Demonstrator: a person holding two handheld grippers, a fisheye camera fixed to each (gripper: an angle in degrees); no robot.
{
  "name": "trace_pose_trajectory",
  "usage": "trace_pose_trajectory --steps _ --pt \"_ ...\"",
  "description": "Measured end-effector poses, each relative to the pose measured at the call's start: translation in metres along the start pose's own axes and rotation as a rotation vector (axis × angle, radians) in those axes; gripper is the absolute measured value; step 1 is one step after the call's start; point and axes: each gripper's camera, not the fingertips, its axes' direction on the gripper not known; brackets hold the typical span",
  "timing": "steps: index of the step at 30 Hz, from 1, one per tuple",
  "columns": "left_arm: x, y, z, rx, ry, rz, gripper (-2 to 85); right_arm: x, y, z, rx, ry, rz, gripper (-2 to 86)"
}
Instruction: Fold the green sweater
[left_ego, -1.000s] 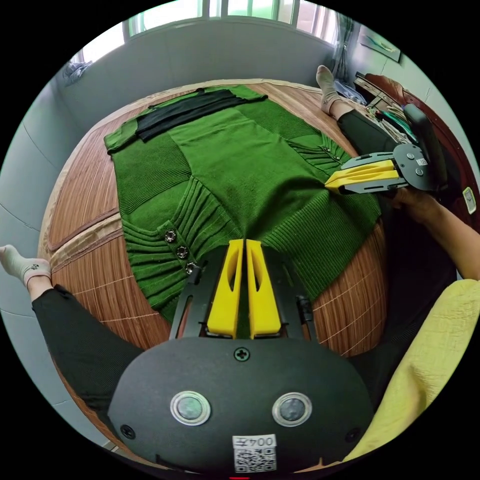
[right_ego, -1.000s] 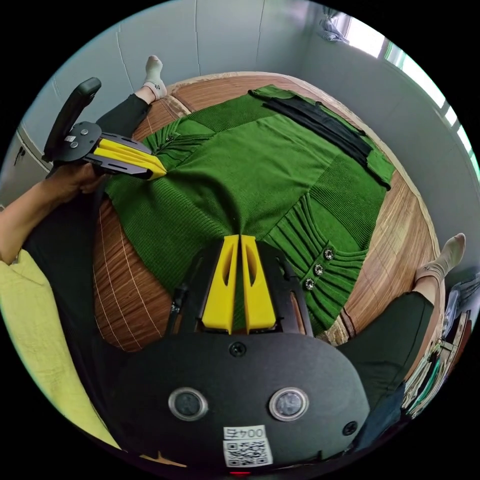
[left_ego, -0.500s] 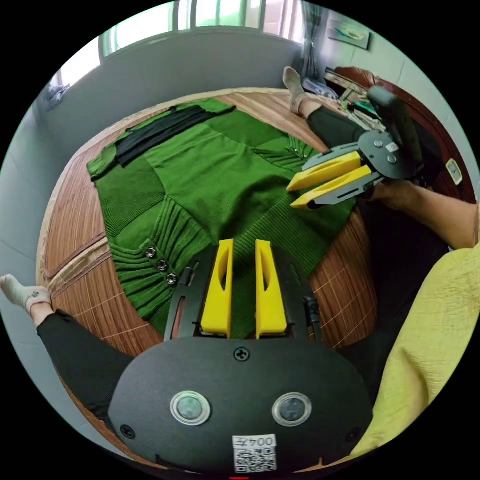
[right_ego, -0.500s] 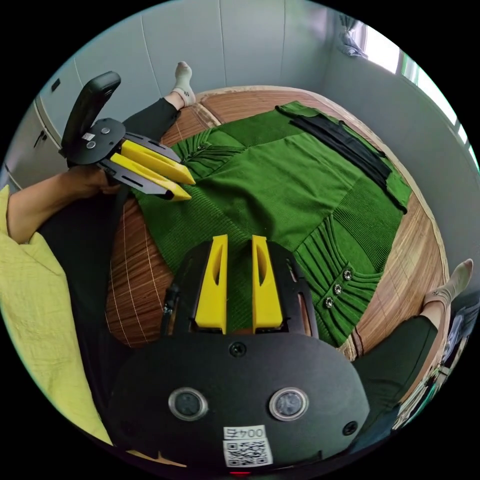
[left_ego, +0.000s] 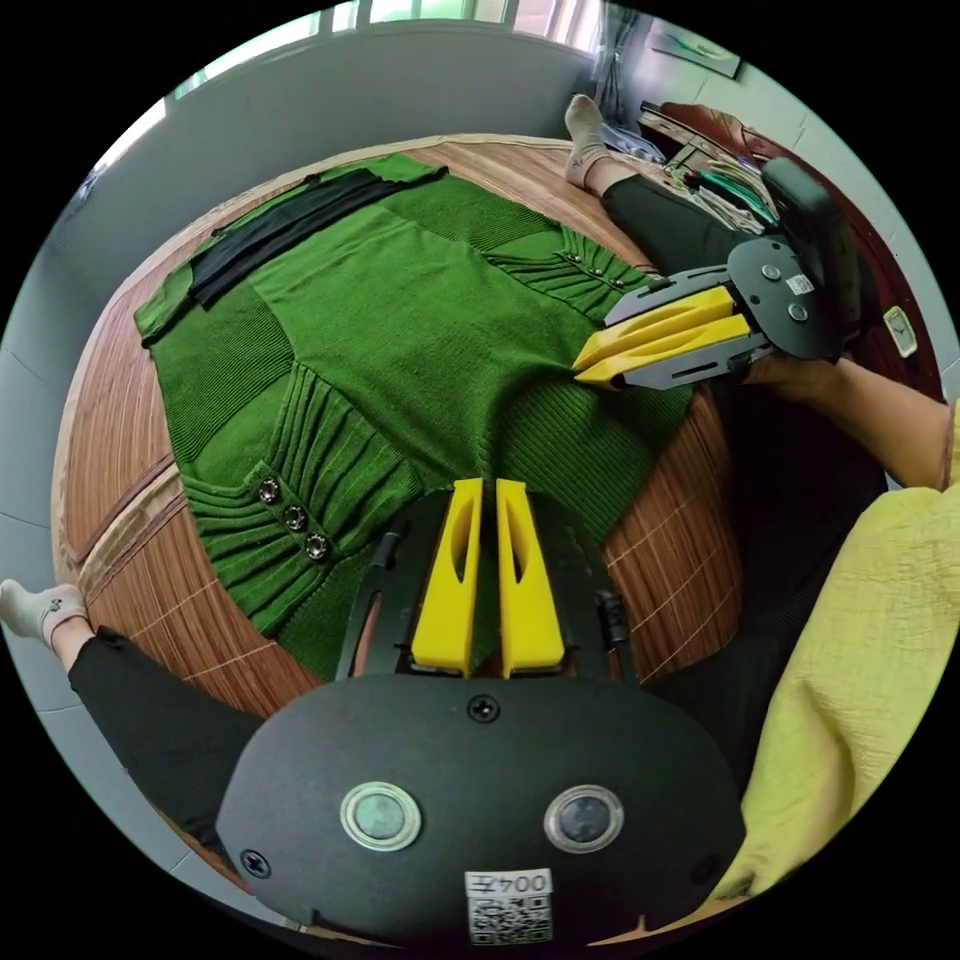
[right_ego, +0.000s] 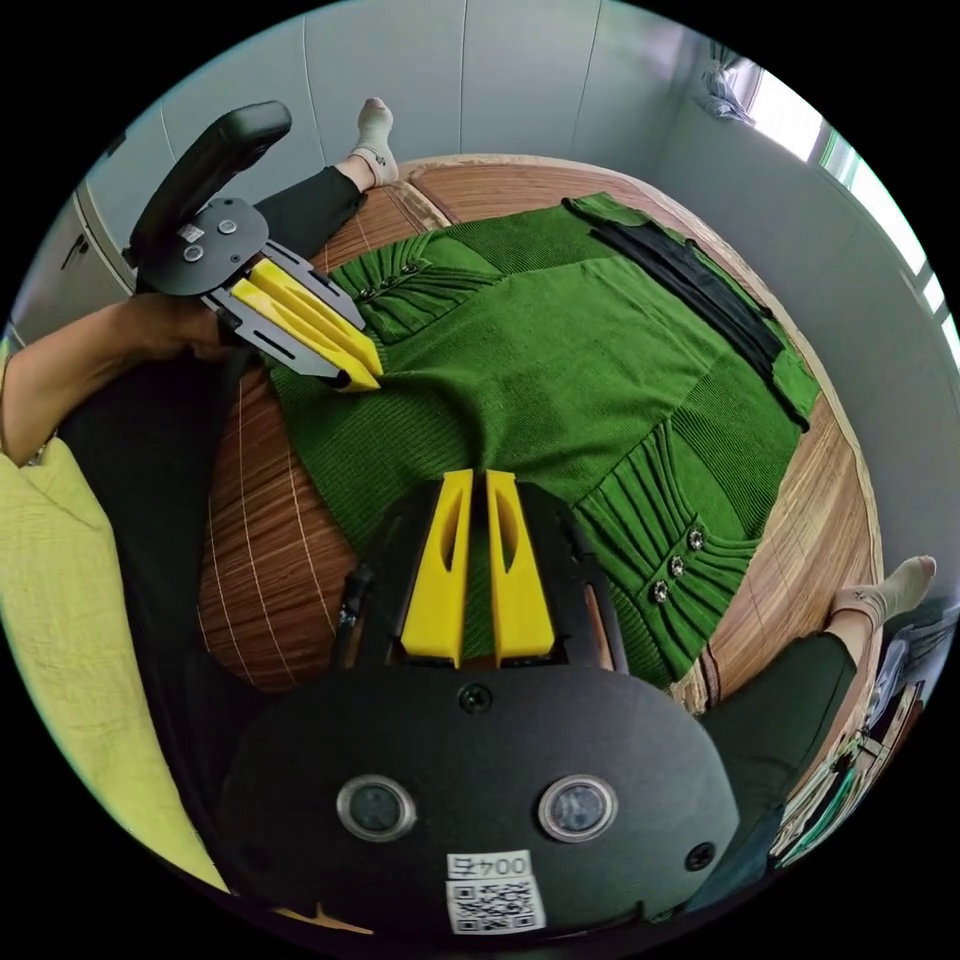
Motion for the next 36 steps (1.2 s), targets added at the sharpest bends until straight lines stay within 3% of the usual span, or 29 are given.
trace_pose_trajectory --steps 10,14,19,23,31,36 --pt "-0.036 -0.010 -0.024 -0.020 0.076 -0.100 2.6 0.027 0.032 -0.022 0.039 -0.099 0.074 7.0" --pt "-0.066 -0.018 -0.041 -0.132 -0.064 -0.181 4.2 0.002 0.027 -0.020 0.057 -0.148 0.011 7.8" --pt "-0.106 -0.027 -0.033 -0.282 0.092 -0.268 6.2 -0.028 0.009 -0.001 0.001 -0.125 -0.080 8.2" --pt "-0.114 -0.033 -0.013 -0.449 0.067 -0.278 8.1 -0.033 0.010 0.006 -0.058 -0.141 -0.070 8.9" --pt "-0.115 -0.053 0.019 -0.570 0.127 -0.282 7.6 -0.021 0.012 -0.012 0.005 -0.139 -0.029 7.9" --pt "-0.106 -0.071 0.020 -0.571 0.056 -0.252 4.9 -0.006 0.008 -0.018 0.019 -0.158 0.028 8.0"
